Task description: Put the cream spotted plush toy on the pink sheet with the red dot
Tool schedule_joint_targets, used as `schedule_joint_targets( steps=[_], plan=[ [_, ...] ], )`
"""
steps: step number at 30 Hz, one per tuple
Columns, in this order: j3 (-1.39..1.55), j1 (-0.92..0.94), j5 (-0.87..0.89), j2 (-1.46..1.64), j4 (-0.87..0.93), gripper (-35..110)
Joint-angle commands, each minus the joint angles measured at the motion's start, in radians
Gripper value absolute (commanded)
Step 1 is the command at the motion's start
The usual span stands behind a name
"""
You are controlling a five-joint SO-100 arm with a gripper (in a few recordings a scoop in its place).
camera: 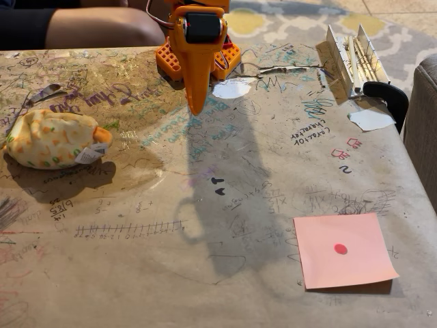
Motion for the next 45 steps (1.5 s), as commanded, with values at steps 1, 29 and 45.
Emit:
schedule_joint_targets(
  steps=[1,29,45],
  plan=[
    [-0.012,0.005,0.005,0.005,-0.015,0],
    [-0.141,0.462,-0.153,-0.149,-0.158,6],
    [-0.299,0.58,-0.189,-0.494,-0.196,24]
  ],
)
